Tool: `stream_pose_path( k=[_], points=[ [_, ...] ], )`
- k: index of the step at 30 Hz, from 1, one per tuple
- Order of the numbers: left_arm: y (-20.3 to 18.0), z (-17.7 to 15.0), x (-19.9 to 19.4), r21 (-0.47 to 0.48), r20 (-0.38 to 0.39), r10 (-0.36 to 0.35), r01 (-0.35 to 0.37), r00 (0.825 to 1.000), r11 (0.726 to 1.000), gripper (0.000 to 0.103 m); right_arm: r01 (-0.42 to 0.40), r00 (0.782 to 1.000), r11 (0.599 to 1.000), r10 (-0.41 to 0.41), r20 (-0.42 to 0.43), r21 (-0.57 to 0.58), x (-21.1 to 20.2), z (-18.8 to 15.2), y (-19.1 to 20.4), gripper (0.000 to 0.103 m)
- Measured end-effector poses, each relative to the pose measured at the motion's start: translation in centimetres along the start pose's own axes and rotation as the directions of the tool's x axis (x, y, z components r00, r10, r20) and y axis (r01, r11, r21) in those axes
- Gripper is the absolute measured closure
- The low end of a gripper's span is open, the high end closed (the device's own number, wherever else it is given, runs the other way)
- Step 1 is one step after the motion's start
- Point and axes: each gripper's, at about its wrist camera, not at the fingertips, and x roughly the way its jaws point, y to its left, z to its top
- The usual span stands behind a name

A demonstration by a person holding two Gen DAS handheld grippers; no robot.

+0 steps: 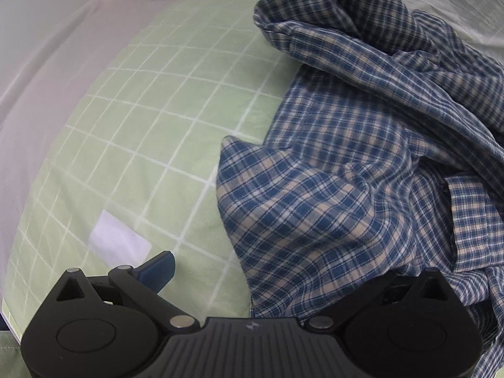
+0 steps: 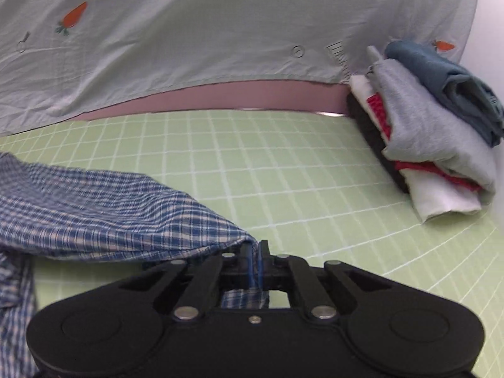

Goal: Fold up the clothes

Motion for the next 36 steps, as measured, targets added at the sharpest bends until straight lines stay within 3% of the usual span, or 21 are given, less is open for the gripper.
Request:
stream_pose_path(
  k=[3, 6, 10, 11, 13, 19, 25, 27, 31, 34, 36],
  points=[
    [0.3, -0.2, 0.2, -0.004, 0.010, 0.024, -0.024, 1.000, 1.000, 0.001, 0.113, 0.993, 0.993, -0.114, 0.037, 0.033, 0.7, 1.3, -1.8, 0.097],
    [0.8, -0.5, 0.0, -0.003, 0.030, 0.041, -0.041, 0.999, 0.999, 0.001, 0.142, 0.989, 0.990, -0.141, -0.046, 0.011, 2.0, 1.1, -2.1, 0.087],
    [1.4, -1.4, -1.3, -0.022, 0.078, 0.043, -0.041, 0.996, 0.999, 0.001, 0.140, 0.986, 0.990, -0.139, -0.090, -0.001, 1.4, -1.4, -1.0, 0.035],
    [1.8, -1.6, -1.7, -0.027, 0.090, 0.042, -0.040, 0.995, 0.999, 0.001, 0.142, 0.985, 0.990, -0.141, -0.098, 0.004, 1.0, -2.1, -0.6, 0.027],
    [2.0, -1.7, -2.7, -0.038, 0.125, 0.039, -0.035, 0.991, 0.999, 0.001, 0.141, 0.983, 0.990, -0.137, -0.124, 0.026, 0.4, -3.6, -0.1, 0.021],
    [2.7, -1.1, -5.8, -0.098, 0.244, 0.044, -0.020, 0.969, 0.995, 0.001, 0.130, 0.975, 0.988, -0.112, -0.190, 0.085, -1.1, -6.9, 0.5, 0.017],
    [2.9, 0.3, -7.1, -0.118, 0.292, 0.015, 0.020, 0.956, 0.993, 0.001, 0.135, 0.971, 0.986, -0.113, -0.212, 0.093, -1.0, -7.7, 0.2, 0.015],
    [3.0, 0.3, -7.8, -0.119, 0.295, 0.000, 0.037, 0.955, 0.992, 0.001, 0.136, 0.971, 0.985, -0.113, -0.209, 0.102, -1.0, -7.6, -0.1, 0.015],
    [2.7, 0.4, -7.8, -0.032, 0.234, -0.126, 0.137, 0.964, 0.990, 0.001, 0.138, 0.972, 0.983, -0.112, -0.208, 0.117, -0.9, -7.4, -0.4, 0.013],
    [2.0, -0.4, -7.1, -0.007, 0.207, -0.129, 0.133, 0.970, 0.991, 0.001, 0.135, 0.969, 0.982, -0.104, -0.222, 0.128, -0.6, -7.7, -0.4, 0.013],
    [1.8, -1.1, -7.5, -0.003, 0.225, -0.150, 0.154, 0.963, 0.988, 0.001, 0.133, 0.969, 0.983, -0.102, -0.223, 0.128, -0.6, -7.7, -0.3, 0.013]
  ],
)
